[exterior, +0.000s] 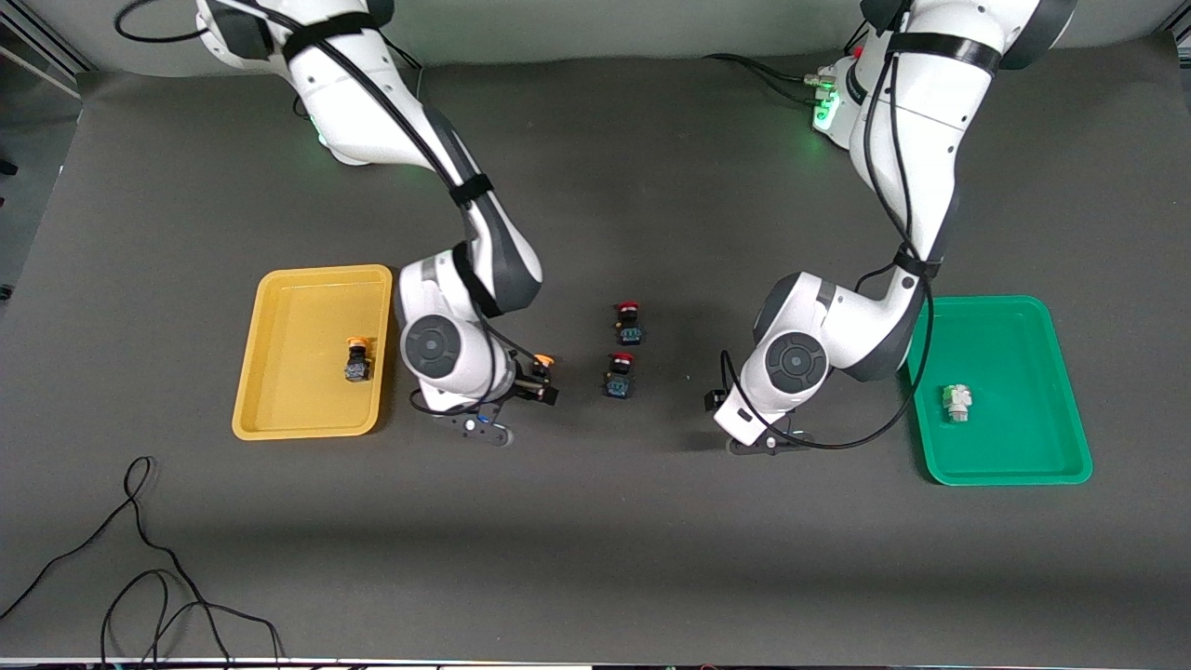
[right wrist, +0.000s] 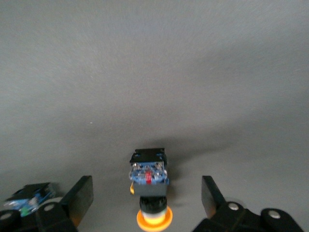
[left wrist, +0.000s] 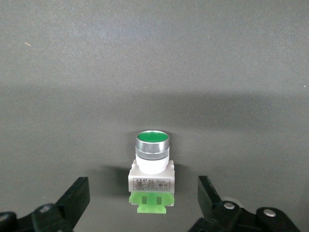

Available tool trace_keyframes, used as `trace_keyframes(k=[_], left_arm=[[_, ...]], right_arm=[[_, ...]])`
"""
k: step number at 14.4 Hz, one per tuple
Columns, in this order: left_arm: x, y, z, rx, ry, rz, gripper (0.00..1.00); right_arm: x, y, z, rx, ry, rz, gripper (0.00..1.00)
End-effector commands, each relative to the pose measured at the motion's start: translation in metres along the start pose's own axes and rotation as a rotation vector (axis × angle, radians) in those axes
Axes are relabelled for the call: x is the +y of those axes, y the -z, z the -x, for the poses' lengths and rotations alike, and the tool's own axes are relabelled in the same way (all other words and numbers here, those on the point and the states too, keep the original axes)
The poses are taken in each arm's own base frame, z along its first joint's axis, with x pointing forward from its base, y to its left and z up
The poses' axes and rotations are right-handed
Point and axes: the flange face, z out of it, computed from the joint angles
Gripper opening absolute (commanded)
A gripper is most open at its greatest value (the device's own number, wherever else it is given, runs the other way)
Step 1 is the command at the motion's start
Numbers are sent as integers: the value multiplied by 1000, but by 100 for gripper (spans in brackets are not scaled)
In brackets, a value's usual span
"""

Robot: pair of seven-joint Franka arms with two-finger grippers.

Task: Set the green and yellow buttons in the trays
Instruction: 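Grasp the orange button with the right gripper while the left gripper grasps green, then place orange in the yellow tray while the left gripper places green in green tray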

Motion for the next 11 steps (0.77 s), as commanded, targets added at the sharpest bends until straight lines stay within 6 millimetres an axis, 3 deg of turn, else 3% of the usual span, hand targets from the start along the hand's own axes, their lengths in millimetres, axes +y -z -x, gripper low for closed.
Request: trace_keyframes(k=[1,2,3,4,5,6,7,10,11], left_arm=[[2,-4,3,-2,18,-3,86],[2,-3,3,-2,26,-3,55],[1,-4,2,-3,43,-4,34],[1,-4,2,-3,55,-4,22],[1,-3,2,-2,58,-3,17],[1,-3,2,-2,66,-3,11],[2,-3,2,-1,75,-3,6],[0,17,-3,9,98,5,5],[-3,45,-4,17,112,12,5]], right_arm=[[-11,-19,5,-1,-11,-7,99],[-10,-23,7,-7,-11,-1,99],[-8,-33,14,-20,-7,13,99],[-7,-38,18,-19,-5,18,99],[-3,-43,19,-17,-9,21,91],[-1,-45,19,-20,-10,24,58],[-2,-42,19,-18,-11,20,1],[-2,-33,18,-16,-16,12,0],[-3,-19,17,-15,-15,-1,0]])
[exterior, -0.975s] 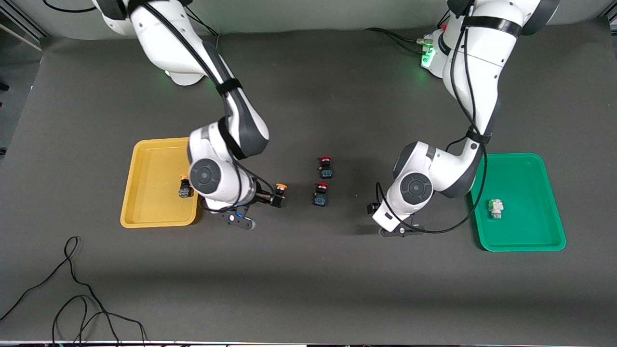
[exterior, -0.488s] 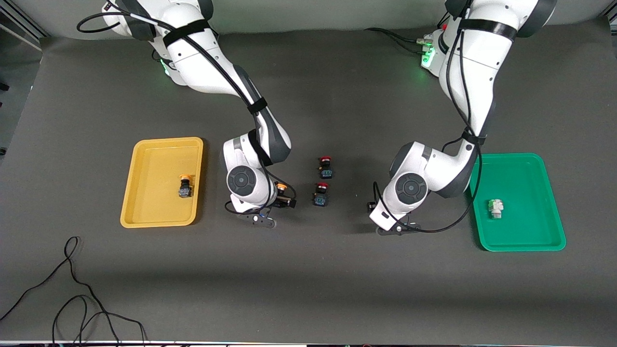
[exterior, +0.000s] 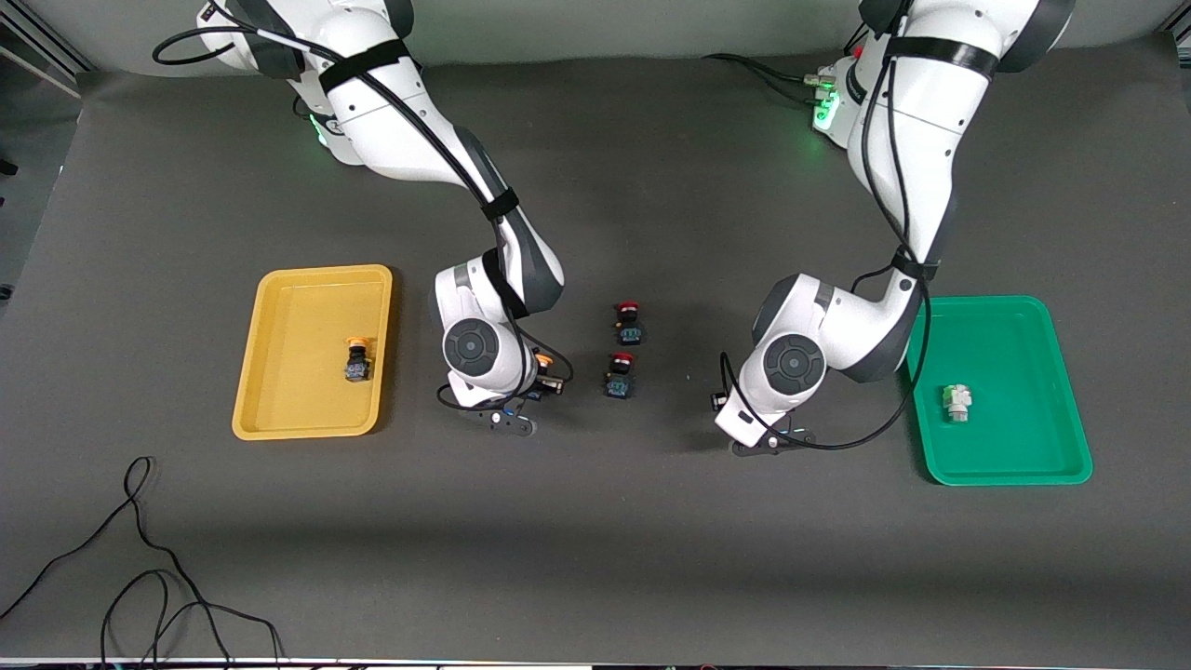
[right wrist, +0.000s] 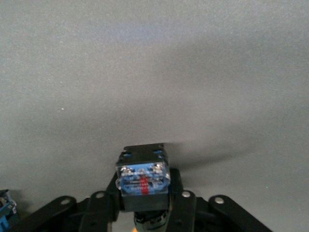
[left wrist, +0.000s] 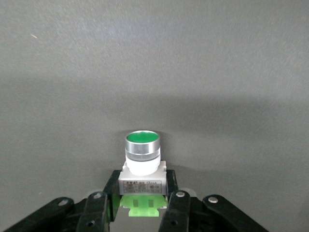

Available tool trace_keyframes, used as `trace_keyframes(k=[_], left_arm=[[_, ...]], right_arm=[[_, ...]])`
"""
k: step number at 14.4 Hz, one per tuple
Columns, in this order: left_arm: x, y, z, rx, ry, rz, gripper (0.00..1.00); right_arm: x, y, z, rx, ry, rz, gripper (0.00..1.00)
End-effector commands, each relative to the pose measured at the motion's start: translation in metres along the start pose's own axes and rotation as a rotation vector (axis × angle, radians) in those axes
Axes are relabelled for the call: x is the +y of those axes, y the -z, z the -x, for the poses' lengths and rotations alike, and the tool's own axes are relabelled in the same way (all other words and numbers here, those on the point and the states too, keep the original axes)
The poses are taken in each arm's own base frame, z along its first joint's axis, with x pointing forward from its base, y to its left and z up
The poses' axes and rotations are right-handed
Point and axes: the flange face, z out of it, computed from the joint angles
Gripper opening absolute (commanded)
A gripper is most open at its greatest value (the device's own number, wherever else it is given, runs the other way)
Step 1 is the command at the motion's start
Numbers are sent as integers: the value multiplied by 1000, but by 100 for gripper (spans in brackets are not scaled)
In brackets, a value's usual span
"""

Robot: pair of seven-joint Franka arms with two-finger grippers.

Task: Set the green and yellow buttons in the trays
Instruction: 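Place orange in the yellow tray while the left gripper places green in green tray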

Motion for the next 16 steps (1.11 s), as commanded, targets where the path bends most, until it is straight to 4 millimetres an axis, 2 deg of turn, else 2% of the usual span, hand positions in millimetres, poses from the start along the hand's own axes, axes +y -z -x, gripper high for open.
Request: trace_keyframes(k=[1,3,5,7,9,10,13,14,16], left_arm=[[-6,68,-2,-4,62,30,4],[-18,132,-5,-28,90,49,3],[-52,182,-10,-49,104,42,3],[-110,215,-17,-86,68,57,3],[-192,234,-27,-138,8,64,3],[-231,239,-31,-149,-23,58,2],[-353,227,-47,-136,-113,1,1],[-388,218,-53,-118,-143,-8,1],[-450,176,-53,-51,-175,-25,0]], right_arm=[[1,34,1,-5,-26,-39,0],[10,81,-1,-40,-26,-48,0],[31,140,-6,-59,-37,-45,0],[63,200,-15,-64,-46,-52,0],[105,246,-24,-67,-2,-1,0],[128,266,-29,-71,23,9,0],[202,304,-54,-102,92,11,0],[225,311,-64,-102,129,11,0],[258,317,-76,-106,184,12,0]])
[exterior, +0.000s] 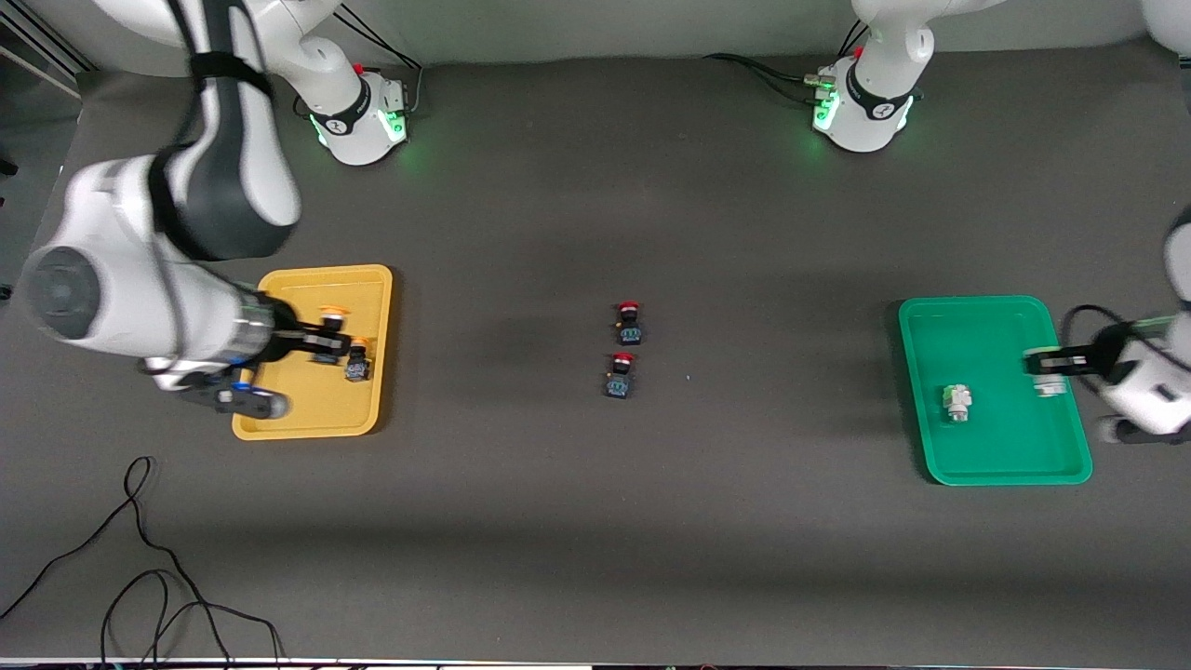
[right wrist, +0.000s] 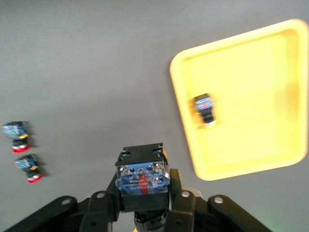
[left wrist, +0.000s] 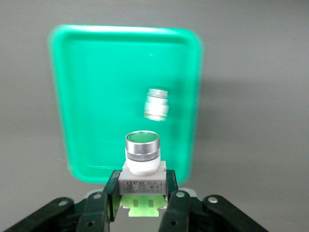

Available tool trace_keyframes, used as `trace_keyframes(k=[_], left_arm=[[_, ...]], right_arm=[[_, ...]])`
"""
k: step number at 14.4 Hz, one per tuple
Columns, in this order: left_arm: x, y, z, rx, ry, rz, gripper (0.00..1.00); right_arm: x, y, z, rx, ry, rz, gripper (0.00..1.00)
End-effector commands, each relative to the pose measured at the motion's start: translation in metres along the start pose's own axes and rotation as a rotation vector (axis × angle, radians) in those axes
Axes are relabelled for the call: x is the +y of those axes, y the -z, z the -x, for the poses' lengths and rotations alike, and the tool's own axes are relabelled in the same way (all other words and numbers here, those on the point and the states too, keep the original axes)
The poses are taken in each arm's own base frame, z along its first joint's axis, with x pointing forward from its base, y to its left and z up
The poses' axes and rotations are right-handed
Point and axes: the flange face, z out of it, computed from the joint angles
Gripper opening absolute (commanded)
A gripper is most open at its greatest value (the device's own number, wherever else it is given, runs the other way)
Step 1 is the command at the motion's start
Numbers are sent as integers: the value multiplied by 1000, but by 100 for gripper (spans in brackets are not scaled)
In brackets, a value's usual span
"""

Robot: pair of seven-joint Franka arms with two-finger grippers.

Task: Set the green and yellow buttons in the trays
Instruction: 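Place orange in the yellow tray while the left gripper places green in green tray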

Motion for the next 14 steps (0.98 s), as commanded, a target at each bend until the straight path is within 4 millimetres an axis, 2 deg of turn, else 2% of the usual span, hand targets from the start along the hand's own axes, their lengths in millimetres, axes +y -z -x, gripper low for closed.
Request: trace_keyframes(k=[1,2,4,6,7,8,10,12,14], left_arm=[[-54,-67,8,79,-67,-23,0],[-63,-95,7,110,-77,-24,0],[-63,-145,-1,128,-89,-29,0],[-61,-180,-7,120,-95,-22,0],[-59,-193,-10,119,-93,-18,2],[-59,-199,-11,120,-95,-17,11],[-59,-197,-14,114,-108,-27,100],[-61,-171,-17,103,-118,-48,100],[-66,-126,-21,56,-116,-49,100]], right_arm=[[35,-4,-3,-28,90,14,0],[45,-11,-6,-38,106,18,0],[72,-32,-18,-64,132,29,0],[110,-60,-28,-61,189,20,0],[130,-80,-32,-53,217,19,0],[147,-100,-34,-39,233,17,0],[166,-134,-34,0,239,29,0],[175,-163,-35,38,236,57,0],[172,-195,-36,64,219,70,0]])
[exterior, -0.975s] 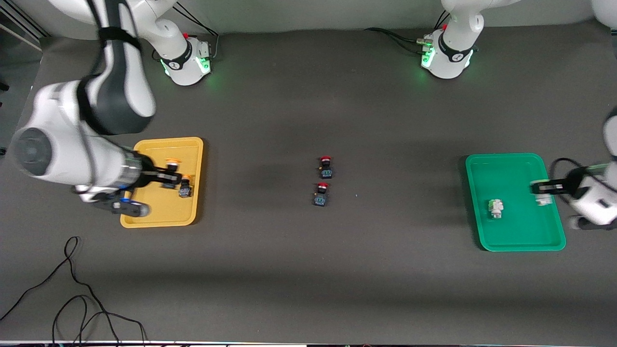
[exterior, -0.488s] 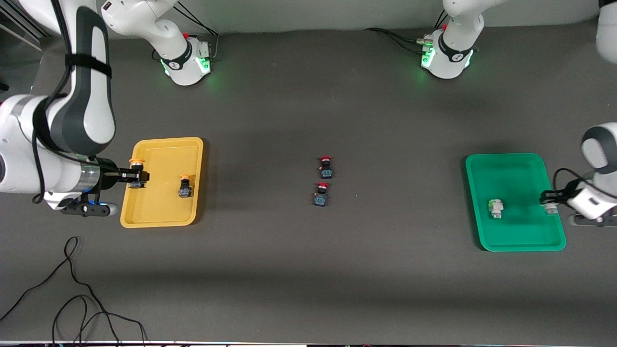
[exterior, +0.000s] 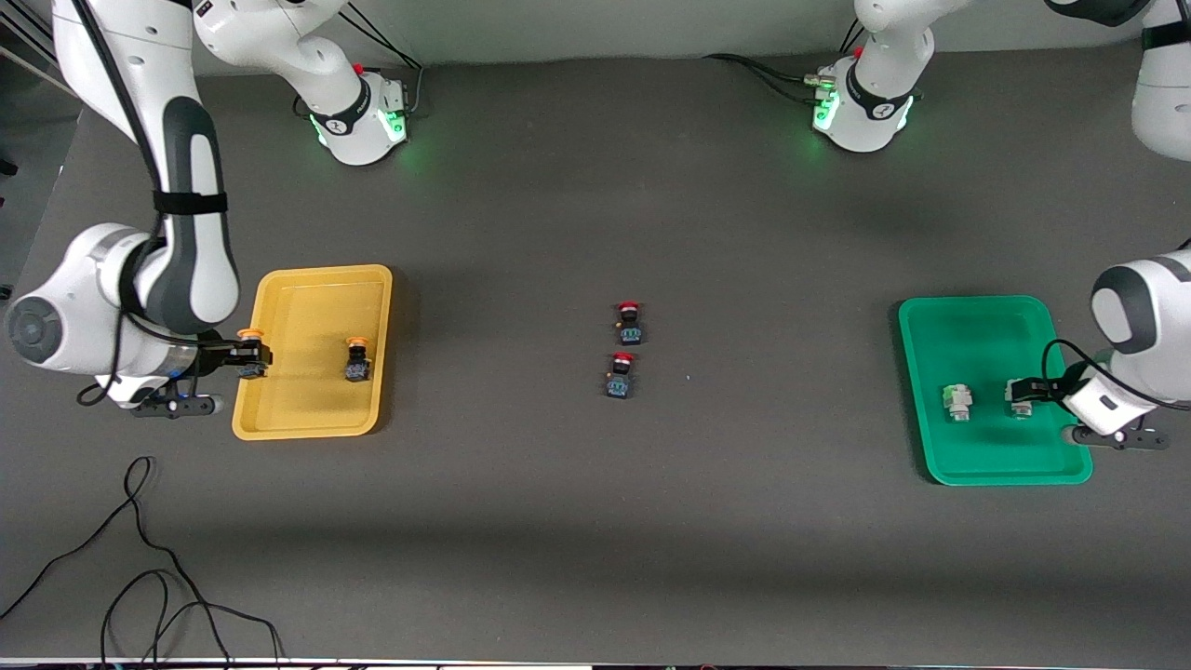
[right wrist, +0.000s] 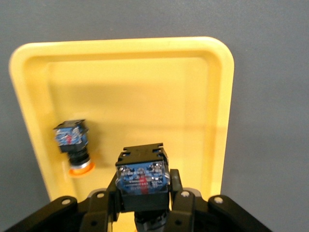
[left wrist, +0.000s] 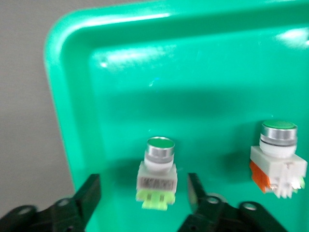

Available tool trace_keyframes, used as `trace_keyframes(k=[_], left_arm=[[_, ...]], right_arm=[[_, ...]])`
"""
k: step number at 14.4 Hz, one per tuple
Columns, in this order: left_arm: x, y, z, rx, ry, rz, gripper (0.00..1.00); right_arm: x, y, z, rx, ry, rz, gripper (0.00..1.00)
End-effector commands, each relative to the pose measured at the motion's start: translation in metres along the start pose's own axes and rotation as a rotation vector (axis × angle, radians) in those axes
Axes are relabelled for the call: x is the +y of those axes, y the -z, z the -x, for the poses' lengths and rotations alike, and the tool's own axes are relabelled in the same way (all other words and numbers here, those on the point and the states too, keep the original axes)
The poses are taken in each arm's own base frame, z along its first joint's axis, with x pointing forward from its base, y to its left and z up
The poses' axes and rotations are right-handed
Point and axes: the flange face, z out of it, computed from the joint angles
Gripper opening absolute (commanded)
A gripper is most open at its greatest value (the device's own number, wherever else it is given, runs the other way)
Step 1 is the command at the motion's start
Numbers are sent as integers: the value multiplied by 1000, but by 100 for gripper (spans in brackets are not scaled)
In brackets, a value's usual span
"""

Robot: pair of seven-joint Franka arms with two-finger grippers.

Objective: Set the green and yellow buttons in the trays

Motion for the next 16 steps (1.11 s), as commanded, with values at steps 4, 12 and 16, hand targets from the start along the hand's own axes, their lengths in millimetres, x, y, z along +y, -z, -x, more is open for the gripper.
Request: trace_keyframes(k=[4,12,16], left_arm=[[-17,168,0,-41,4,-24,100],[47,336,68,3,12,52,100],[141,365,91,25,23,22,100]], right_arm=[[-16,-68,-7,62,41,-8,0],[-19,-87,-9,69,72,-73,100],[-12,-28,-10,49,93,-124,99]])
